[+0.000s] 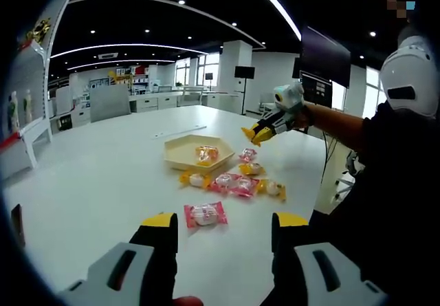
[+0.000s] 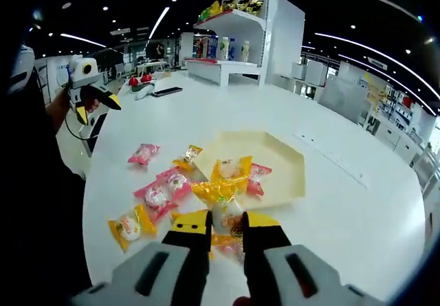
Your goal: Pick up the marshmallows scattered on the table and place them into the bowl on the table
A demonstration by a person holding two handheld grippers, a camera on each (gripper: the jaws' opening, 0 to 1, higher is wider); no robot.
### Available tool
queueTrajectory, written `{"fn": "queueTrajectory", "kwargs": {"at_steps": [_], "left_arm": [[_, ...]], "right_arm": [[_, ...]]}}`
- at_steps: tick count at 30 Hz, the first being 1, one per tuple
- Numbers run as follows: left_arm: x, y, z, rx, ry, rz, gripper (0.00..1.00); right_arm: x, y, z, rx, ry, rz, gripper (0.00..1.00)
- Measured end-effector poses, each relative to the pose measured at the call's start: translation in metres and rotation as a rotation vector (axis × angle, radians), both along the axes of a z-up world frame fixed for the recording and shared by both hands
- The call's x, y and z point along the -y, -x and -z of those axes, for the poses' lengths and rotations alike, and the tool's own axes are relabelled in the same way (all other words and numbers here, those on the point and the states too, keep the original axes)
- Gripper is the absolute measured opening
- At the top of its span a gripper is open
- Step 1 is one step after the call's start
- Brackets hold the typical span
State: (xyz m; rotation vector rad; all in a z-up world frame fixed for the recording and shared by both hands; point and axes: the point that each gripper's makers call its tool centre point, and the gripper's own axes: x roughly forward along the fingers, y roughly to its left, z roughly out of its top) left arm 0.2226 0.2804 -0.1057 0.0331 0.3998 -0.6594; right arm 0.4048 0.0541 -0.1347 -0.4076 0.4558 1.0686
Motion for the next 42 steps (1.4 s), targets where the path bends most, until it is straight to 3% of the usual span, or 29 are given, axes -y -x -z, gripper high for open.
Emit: {"fn": "queueTrajectory", "kwargs": {"at_steps": [42], "left_arm": [[0.002, 0.0, -0.001, 0.004, 0.003, 0.003, 0.55]], "right_arm": [[-0.01, -0.031, -0.016, -0.01, -0.106, 0.156, 0.19]]}}
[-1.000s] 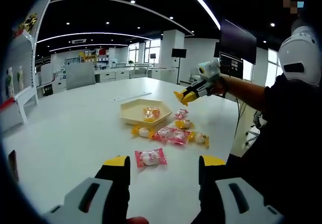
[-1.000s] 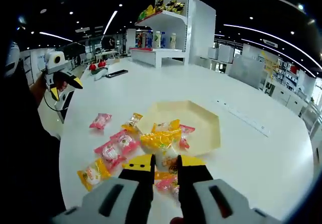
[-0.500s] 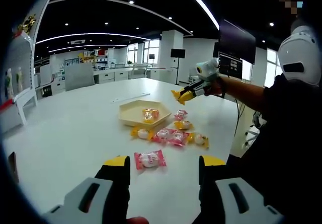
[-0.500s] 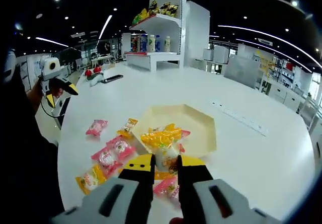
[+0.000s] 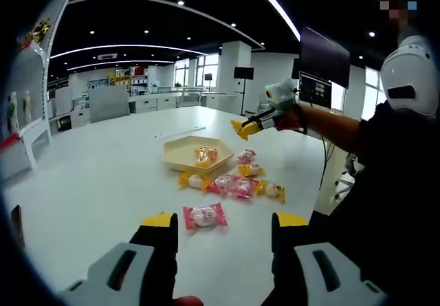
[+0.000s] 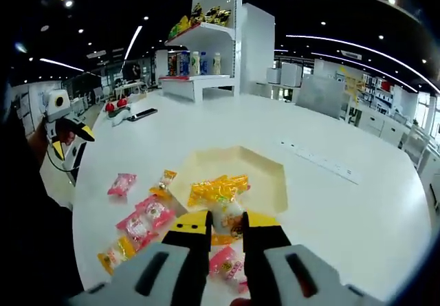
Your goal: Pick up the marshmallows scattered on the table and place them into the bowl on the table
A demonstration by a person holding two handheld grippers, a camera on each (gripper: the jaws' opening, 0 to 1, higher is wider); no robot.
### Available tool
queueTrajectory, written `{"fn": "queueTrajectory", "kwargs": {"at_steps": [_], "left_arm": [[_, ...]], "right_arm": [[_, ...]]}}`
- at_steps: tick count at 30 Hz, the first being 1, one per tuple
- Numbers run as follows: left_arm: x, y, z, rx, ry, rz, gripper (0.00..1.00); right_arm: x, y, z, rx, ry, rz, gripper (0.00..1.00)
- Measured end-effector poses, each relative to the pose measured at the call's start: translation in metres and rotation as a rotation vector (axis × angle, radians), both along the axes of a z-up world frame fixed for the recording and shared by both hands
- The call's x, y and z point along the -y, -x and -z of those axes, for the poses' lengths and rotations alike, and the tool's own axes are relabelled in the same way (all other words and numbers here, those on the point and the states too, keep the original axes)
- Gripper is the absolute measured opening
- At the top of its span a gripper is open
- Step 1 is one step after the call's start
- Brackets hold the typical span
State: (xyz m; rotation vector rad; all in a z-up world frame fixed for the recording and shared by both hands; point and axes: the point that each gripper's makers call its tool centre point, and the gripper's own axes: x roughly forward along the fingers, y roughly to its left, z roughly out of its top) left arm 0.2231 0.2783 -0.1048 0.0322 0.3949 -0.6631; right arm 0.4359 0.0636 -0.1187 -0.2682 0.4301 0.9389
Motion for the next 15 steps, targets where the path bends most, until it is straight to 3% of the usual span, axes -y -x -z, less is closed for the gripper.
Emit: {"fn": "queueTrajectory", "kwargs": {"at_steps": [15], "left_arm": [[0.001, 0.003, -0.001, 0.008, 0.003, 0.002, 0.55]], "right_arm": [[-0.007, -0.012, -0.006, -0.028, -0.059, 0.065, 0.19]]}}
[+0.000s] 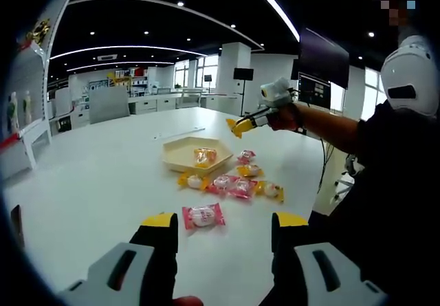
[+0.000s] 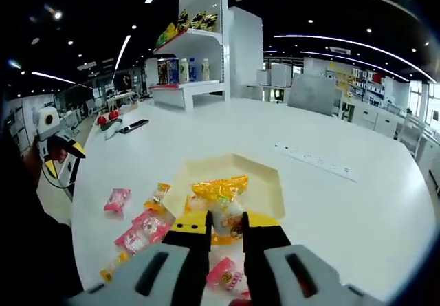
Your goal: Pick up the marshmallows scattered on the table and place them into the bowl on the table
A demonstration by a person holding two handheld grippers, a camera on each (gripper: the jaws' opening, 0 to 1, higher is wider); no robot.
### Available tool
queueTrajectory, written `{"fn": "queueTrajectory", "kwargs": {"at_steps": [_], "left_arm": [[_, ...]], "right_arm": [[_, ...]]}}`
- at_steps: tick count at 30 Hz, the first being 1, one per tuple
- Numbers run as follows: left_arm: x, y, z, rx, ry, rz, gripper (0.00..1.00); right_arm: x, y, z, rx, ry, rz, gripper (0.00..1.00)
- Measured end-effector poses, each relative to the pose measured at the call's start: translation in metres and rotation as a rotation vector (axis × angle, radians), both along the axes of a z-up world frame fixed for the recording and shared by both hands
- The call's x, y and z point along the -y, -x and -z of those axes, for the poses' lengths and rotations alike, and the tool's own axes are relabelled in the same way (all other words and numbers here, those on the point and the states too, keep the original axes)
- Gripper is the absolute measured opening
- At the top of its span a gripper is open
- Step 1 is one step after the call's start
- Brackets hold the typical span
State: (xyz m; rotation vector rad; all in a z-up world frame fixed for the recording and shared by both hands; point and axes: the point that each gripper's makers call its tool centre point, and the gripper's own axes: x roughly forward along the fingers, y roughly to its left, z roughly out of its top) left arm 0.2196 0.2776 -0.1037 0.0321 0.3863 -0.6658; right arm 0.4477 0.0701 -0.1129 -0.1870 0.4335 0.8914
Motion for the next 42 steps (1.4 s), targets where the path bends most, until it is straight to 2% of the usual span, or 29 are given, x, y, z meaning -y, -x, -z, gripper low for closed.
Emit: {"fn": "queueTrajectory", "kwargs": {"at_steps": [12, 19, 31, 42], "left_arm": [[0.0, 0.001, 0.0, 0.001, 0.0, -0.003, 0.55], [-0.001, 0.0, -0.001, 0.005, -0.001, -0.002, 0.55], [-0.002, 0.001, -0.003, 0.01, -0.003, -0.003, 0.55], [-0.001, 0.001, -0.005, 0.013, -0.003, -0.004, 0.55]], "right_arm": [[-0.002, -0.009, -0.001, -0.03, -0.053, 0.037, 0.19], [-0.003, -0.022, -0.001, -0.055, -0.082, 0.06, 0.19], [-0.005, -0.037, 0.0, -0.084, -0.109, 0.092, 0.19], [-0.006, -0.047, 0.005, -0.1, -0.105, 0.124, 0.19]]}}
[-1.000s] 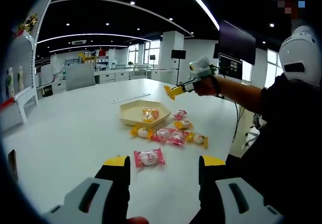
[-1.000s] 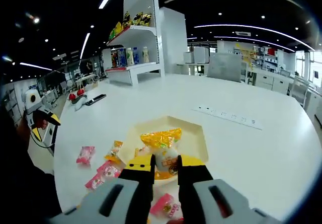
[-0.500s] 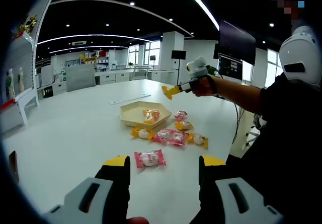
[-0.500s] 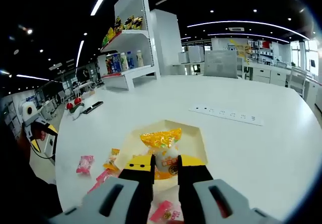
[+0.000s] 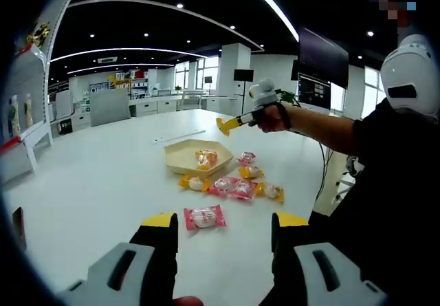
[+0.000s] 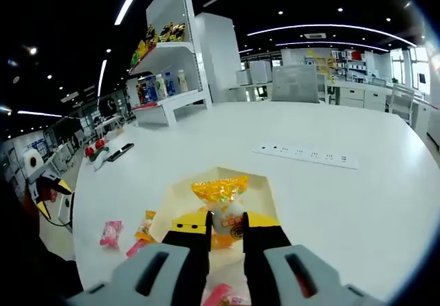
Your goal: Pick up the marshmallows scattered on the table and place them into the bowl on the table
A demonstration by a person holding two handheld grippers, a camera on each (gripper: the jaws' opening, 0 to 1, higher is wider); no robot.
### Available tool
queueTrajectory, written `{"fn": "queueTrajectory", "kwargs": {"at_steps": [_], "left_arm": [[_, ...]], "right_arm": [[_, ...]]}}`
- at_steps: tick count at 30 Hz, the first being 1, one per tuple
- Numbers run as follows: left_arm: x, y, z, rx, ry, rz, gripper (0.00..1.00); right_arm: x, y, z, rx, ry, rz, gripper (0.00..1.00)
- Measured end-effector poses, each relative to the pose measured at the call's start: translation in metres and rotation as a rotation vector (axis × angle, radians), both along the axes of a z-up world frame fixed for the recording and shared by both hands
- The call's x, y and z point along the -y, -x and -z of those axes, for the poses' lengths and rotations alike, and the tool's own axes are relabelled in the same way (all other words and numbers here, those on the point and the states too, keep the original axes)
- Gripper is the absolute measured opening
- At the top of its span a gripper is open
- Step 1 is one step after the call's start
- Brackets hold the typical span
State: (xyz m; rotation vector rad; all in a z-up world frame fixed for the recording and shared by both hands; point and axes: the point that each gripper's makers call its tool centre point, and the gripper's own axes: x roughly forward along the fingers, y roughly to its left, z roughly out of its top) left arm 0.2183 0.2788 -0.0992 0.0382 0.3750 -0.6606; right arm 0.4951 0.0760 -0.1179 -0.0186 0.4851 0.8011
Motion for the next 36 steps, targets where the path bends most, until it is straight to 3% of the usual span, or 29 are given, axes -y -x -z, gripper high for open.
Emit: {"fn": "queueTrajectory", "kwargs": {"at_steps": [36], "left_arm": [[-0.008, 0.001, 0.006, -0.007, 0.008, -0.015, 0.55]], "right_arm": [[-0.009, -0.007, 0.024, -0.008, 0.116, -0.006, 0.2]]}}
